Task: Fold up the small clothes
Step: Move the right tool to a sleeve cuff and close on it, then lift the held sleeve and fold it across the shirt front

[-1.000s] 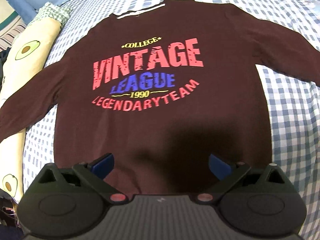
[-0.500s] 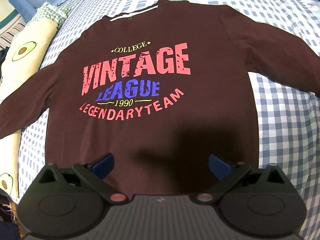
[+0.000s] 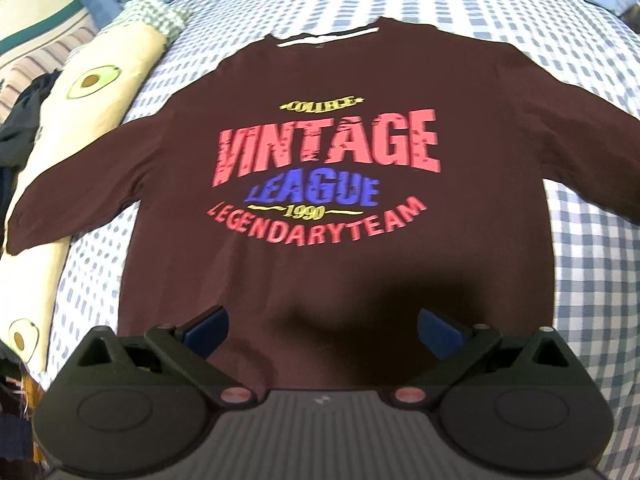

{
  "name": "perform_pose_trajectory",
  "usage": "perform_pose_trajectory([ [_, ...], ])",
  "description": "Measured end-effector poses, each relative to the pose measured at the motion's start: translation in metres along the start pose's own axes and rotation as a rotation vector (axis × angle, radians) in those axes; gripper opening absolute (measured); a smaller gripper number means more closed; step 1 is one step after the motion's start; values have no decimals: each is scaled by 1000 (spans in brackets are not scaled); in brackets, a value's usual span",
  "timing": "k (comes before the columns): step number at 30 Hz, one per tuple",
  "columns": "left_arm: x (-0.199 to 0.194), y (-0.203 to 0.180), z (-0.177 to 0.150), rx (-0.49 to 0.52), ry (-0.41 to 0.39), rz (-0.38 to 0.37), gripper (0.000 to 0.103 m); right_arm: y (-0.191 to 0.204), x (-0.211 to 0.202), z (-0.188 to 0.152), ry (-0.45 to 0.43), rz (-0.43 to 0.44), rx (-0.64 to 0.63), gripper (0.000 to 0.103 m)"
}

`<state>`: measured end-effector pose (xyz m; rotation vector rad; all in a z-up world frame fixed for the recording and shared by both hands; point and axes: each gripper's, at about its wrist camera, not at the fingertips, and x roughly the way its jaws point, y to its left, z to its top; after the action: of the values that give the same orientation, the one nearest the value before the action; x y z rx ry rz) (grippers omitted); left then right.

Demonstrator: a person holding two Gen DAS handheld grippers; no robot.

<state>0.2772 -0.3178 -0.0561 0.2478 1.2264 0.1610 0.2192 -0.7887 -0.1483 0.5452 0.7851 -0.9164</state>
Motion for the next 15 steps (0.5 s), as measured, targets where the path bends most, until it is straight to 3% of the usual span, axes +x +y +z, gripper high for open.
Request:
perform_pose_trajectory([
  [3,-4,10,-5,-22,-15,10,103,4,1,-2,-14,-17,-14,72],
  [8,-12,26,-11,-50,-34,16,103,19,-10,-3,-42,5,-75,29],
  [9,-13,28,-12,-54,-37,15,103,21,-13,-2,-53,-7,-81,16],
  [15,-22,45,-14,-66,-72,-1,103,26,-40,9,-104,29,-128,8],
])
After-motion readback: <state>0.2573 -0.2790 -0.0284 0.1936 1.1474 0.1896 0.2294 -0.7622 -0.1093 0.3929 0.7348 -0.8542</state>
